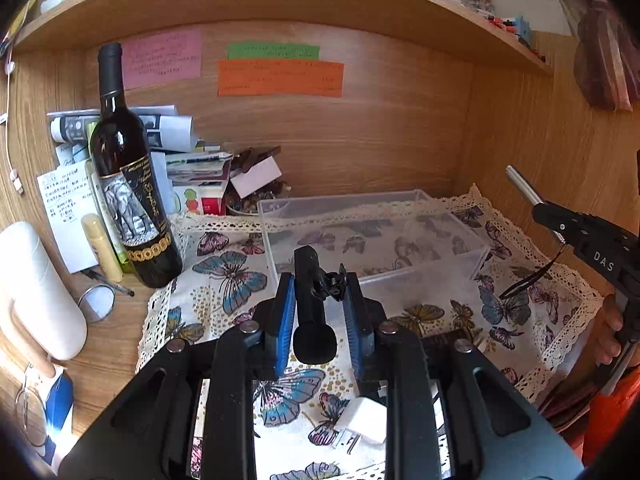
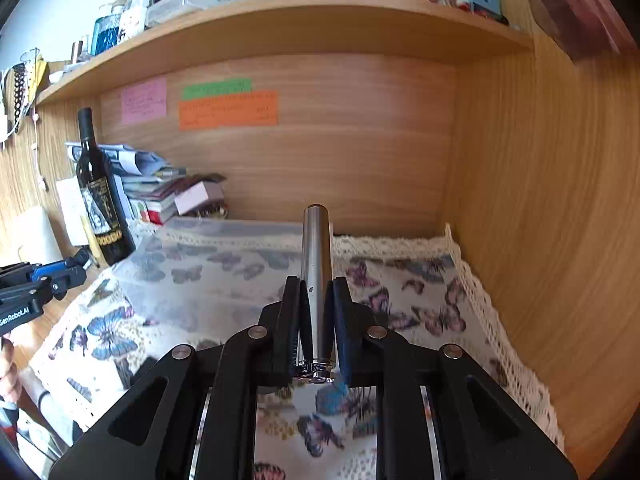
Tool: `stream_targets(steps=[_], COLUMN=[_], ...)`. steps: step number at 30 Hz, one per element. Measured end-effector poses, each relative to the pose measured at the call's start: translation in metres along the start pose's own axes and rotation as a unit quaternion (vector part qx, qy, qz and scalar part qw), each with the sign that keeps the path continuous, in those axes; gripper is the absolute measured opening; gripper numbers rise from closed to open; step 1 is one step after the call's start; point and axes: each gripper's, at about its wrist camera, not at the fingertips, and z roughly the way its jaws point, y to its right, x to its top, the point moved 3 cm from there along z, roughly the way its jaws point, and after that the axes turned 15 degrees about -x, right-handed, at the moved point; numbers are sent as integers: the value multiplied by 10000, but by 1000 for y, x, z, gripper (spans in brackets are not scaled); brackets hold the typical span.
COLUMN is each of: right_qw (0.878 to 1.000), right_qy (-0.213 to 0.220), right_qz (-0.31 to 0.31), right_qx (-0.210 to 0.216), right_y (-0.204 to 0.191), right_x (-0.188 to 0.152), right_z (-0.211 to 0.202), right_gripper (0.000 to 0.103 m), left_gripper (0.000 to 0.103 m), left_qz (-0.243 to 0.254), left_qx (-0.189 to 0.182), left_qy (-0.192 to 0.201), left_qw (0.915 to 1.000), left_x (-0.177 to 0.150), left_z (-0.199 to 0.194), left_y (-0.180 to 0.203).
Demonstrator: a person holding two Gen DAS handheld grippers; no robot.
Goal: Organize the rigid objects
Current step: 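Carry both items into the clear box and open both tools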
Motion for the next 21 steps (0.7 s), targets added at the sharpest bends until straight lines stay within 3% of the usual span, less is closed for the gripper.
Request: stream_targets(steps=[10, 21], right_qw=[9994, 9984], right_qy=[277, -172], right_qz=[-141, -369], right_qx=[120, 403], right_y=[-15, -42], right_x=[36, 43], right_z=[22, 80], right_gripper=[14, 14], left_gripper=[23, 23], left_qz=[34, -181], left_qx=[-54, -289], left_qy=[4, -818], left_qw=[10000, 9961], left_x=[37, 41], left_z=[30, 102], left_y=[-5, -23])
